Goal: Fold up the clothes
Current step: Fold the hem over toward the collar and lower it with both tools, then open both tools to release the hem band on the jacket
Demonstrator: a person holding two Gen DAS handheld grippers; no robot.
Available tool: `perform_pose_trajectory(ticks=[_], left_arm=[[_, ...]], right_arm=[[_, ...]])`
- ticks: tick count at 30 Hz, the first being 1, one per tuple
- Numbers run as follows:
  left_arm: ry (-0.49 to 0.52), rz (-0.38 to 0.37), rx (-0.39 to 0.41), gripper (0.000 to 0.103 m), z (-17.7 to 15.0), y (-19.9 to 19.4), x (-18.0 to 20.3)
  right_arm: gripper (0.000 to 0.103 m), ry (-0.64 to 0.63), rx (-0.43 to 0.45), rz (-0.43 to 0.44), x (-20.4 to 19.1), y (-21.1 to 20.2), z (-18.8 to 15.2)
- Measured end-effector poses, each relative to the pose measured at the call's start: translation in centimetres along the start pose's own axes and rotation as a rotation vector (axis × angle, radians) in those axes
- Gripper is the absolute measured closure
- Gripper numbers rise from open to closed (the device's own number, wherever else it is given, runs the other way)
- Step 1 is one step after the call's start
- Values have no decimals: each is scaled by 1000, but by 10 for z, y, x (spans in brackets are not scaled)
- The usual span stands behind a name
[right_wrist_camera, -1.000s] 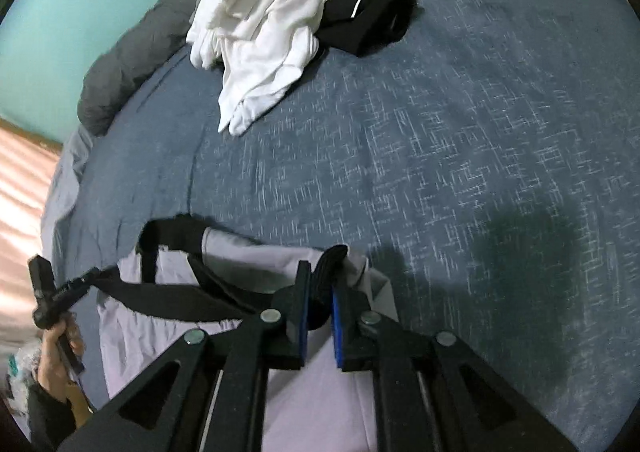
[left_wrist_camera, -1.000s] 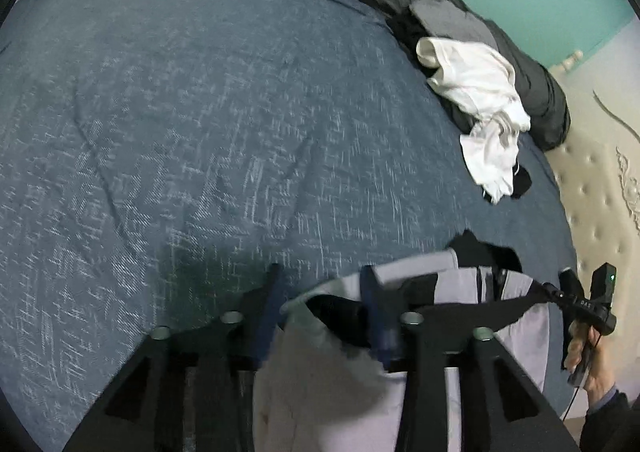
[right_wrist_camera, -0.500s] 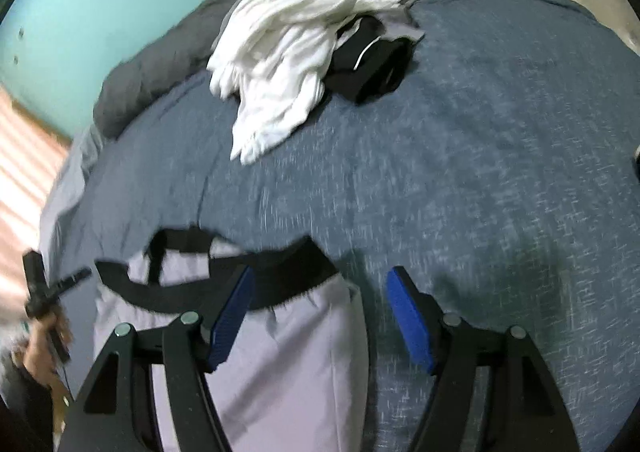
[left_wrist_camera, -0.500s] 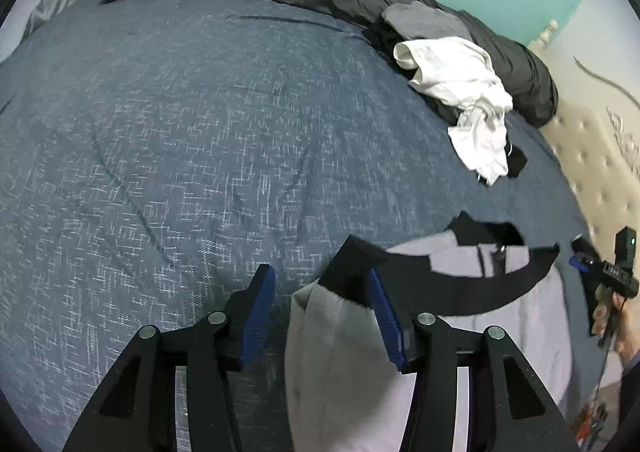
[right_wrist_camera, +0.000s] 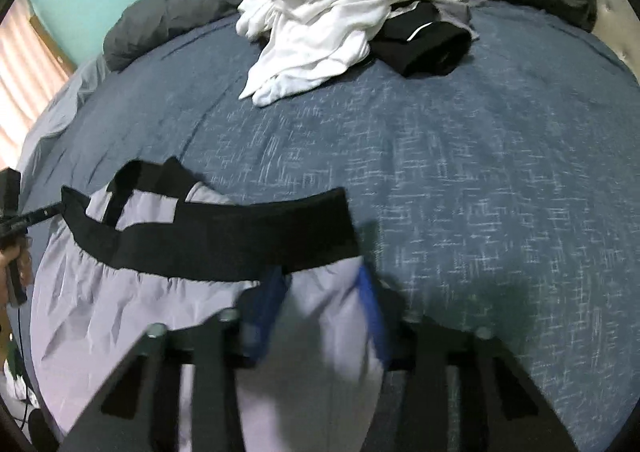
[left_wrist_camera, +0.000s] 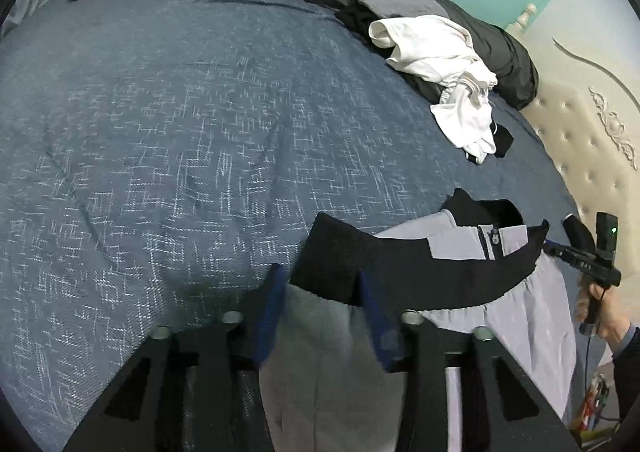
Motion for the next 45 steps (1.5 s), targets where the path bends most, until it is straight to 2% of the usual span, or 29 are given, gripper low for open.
perform_pose_trajectory(ticks=[1,3,6,14,19,24,27,29,31,35,37,41,45], left_arm=[[2,-2,0,74,0,1,0],[4,-5,1,82,0,0,1],[20,6,22,85,3,-11,6],[28,44,93,86,29,-32,15],[22,83,91,86,43,-17,13],[12,133,36,86,44,16,3],[-1,150,-9,79,38,28,-4],[-8,146,-13,78,35,28,-6],[-19,145,2,71,32,19,-7],[-26,146,44,65,28,-15,2],[-36,138,82,60,21,-38,11],[-61,117,138,60,-4,-73,35],[-73,80,165,58,-44,-92,60]], right_arm=[[86,-1,8,-5,1,-1,0],[94,-3,25,-16,4,-4,0],[96,-8,56,-20,6,-13,3],[97,27,153,-56,11,-46,23],[97,43,135,-99,14,-36,36],[97,45,69,-142,18,-2,40],[97,46,21,-149,18,17,38],[96,55,1,-147,17,22,36],[95,64,-1,-152,17,21,34],[93,112,64,-175,14,-17,34],[93,123,108,-120,2,-48,30],[93,101,150,15,-42,-101,4],[93,77,121,152,-93,-132,-36]])
Point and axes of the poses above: each gripper's, at about its wrist camera, not at the fingertips, and y roughly the way its jaws point, x to its right, z to its top, the point moved 2 cm from there along y, roughly the way its jaws point, and after that the axes turned 12 degrees about -z, right-handed, at the moved point
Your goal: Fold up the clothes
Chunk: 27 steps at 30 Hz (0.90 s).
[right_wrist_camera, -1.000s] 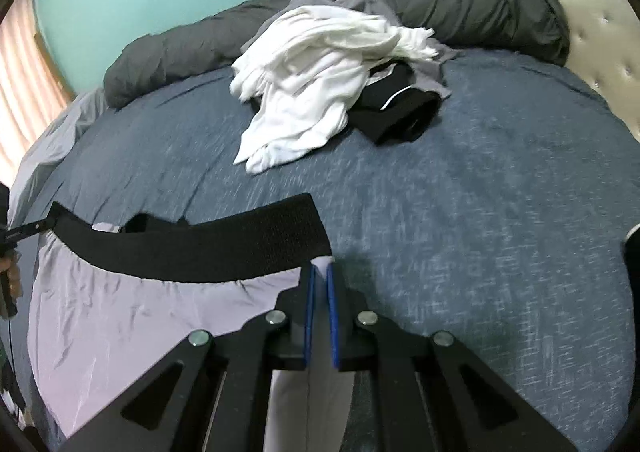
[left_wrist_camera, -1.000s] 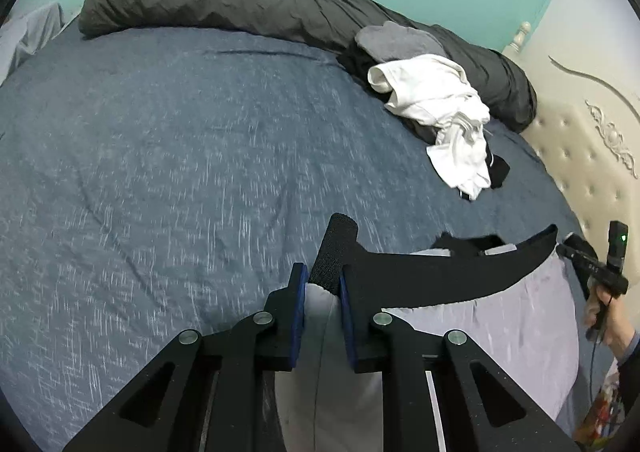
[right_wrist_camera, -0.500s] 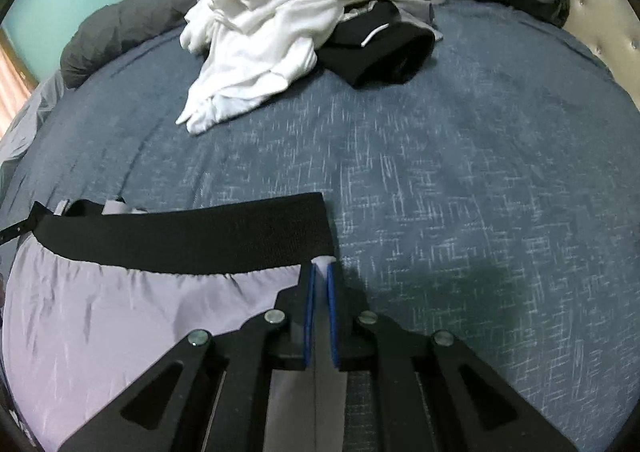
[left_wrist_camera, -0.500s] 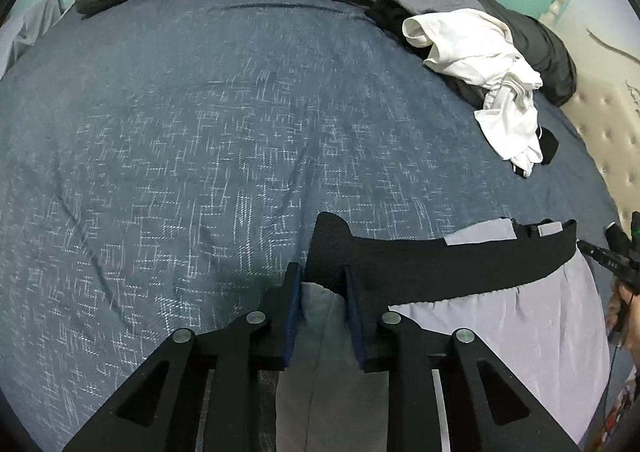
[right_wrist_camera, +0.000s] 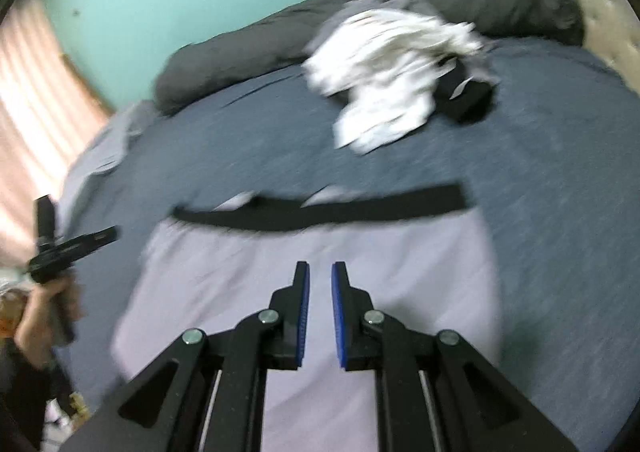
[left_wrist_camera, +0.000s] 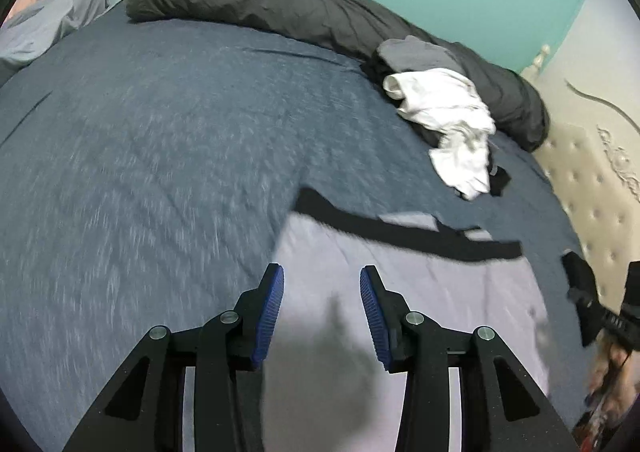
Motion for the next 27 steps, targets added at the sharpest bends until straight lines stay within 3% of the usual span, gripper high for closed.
perform_pose_trajectory(ticks=[7,11,19,27], left_arm=[[-20,-26,42,54,-69,-33,19],[-36,-37,62,52,-108,-47,26],[3,-60,53,51,-137,-44,26],[16,-71,59,51,-149,-43,17]], right_arm=[[93,32,-112,92,-62,-4,-73],[93,61,-146,92,-83,-1,-108],[93,9,-196,15,-111,32,-143],[100,36,-227,-50,-102,65,-161]])
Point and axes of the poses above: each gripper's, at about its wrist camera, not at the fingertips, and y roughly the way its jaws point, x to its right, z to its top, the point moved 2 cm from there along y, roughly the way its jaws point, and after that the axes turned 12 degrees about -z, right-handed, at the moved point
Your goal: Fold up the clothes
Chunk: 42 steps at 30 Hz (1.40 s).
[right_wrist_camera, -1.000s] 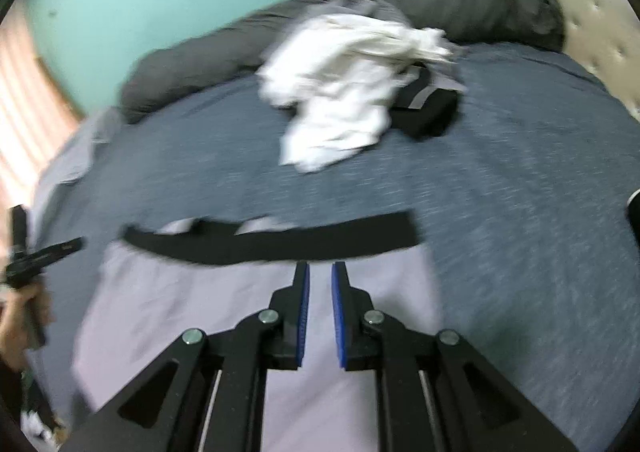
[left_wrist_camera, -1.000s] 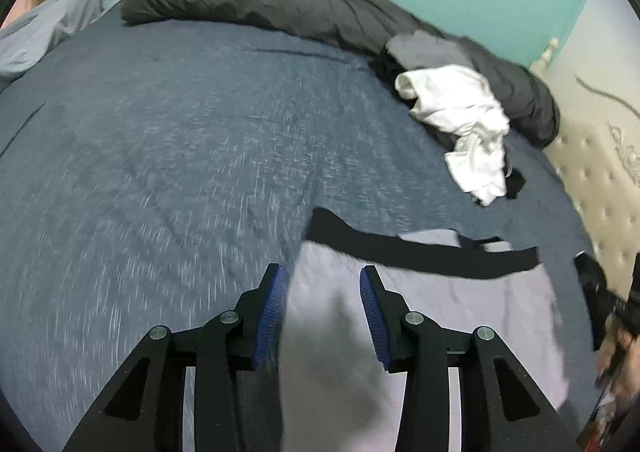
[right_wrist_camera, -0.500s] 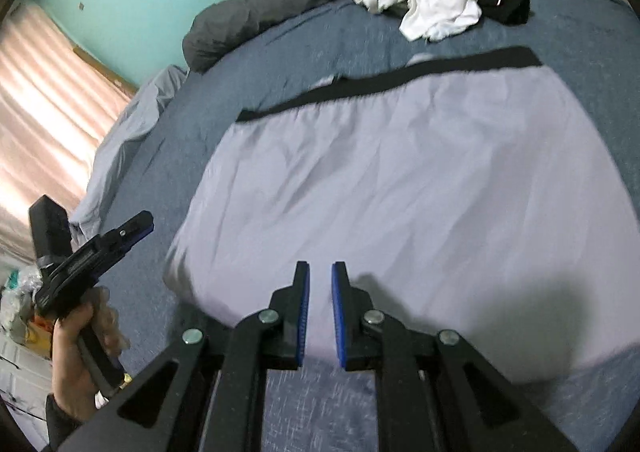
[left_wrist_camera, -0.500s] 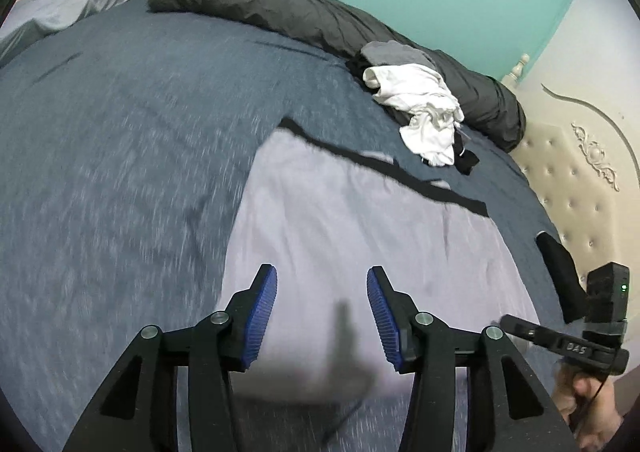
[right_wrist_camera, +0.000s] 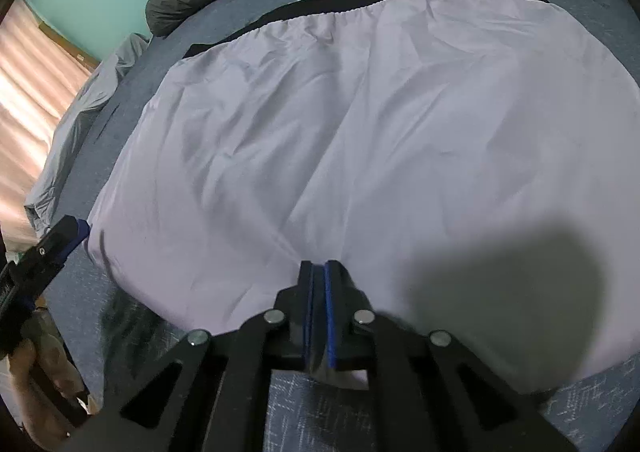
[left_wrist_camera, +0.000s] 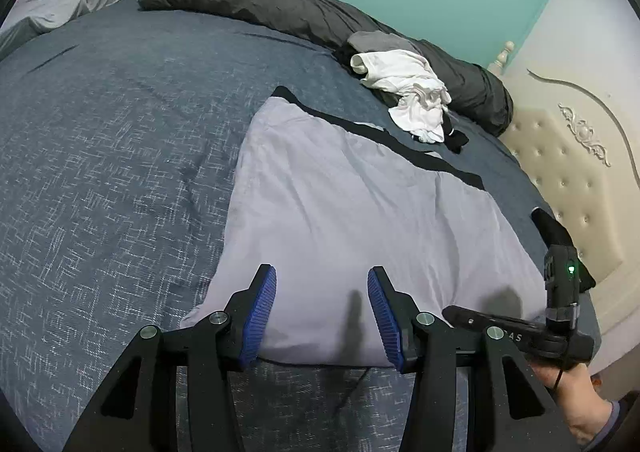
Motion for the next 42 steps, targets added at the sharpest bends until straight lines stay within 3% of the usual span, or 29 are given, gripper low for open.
perform_pose_trajectory(ticks=[10,15,20,25,29,37,42], left_arm=[[-15,-22,34,51,2,-7,-7],[-15,-25,34,50,3,-7,-10],[-17,-30,38,50,5,-9,-13],[-29,-38,45,50,6,-10,-14],[-25,-41,50,49,5,-13,-13],[-31,-39,57,48,5,-16,-15],[-29,-41,56,47,5,-16,-15]], right_arm=[[100,31,41,-19,3,-26,32],[100,4,-38,-75,3,14,34],[100,15,-47,-68,6,4,37],[100,-30,-35,-53,-3,-34,15],[100,-45,-61,-72,2,-27,-15],[100,-55,-42,-84,0,-53,-27],[100,-92,-94,-110,4,-34,-48]])
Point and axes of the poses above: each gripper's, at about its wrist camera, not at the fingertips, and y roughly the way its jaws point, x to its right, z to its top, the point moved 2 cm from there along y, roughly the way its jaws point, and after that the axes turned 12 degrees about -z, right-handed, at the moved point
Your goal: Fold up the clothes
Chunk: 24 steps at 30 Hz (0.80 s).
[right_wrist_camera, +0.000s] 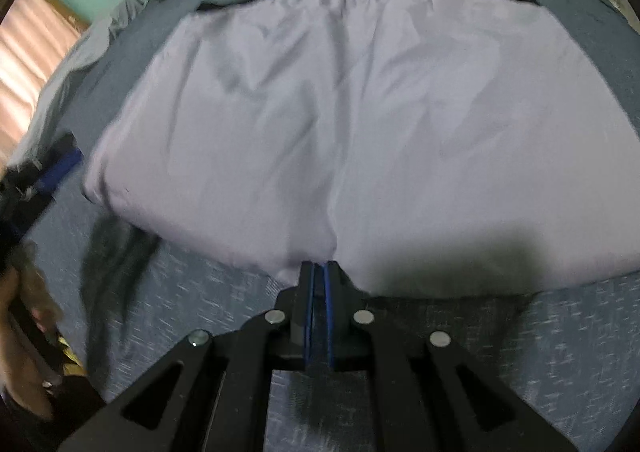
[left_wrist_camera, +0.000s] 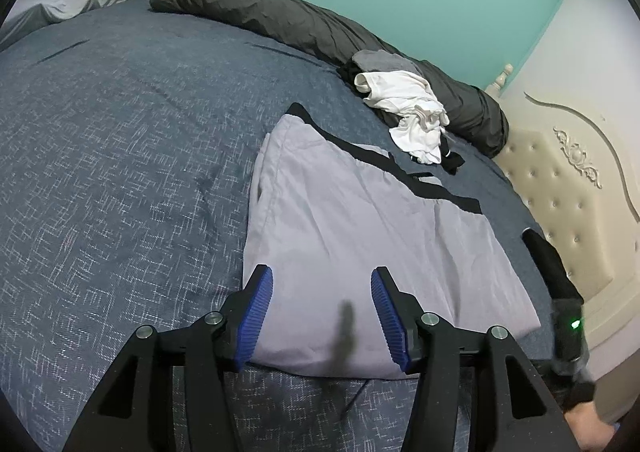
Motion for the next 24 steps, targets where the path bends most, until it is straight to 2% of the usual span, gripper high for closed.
perform_pose_trajectory(ticks=[6,10,12,16,24], left_arm=[[-9,1,4,47,2,-2,-5],[-8,2,7,47,2,-3,-5],[-11,4,5,47,1,-2,-6],[-14,5,3,47,1,-1,-7],[-22,10,3,47,2,0,-14]], right_arm=[[100,13,-1,14,2,-11,-7],[100,34,54,30,8,-25,-1],[100,39,80,29,11,-30,9],[100,13,33,13,8,-16,25],[100,57,41,-21,14,6,67]])
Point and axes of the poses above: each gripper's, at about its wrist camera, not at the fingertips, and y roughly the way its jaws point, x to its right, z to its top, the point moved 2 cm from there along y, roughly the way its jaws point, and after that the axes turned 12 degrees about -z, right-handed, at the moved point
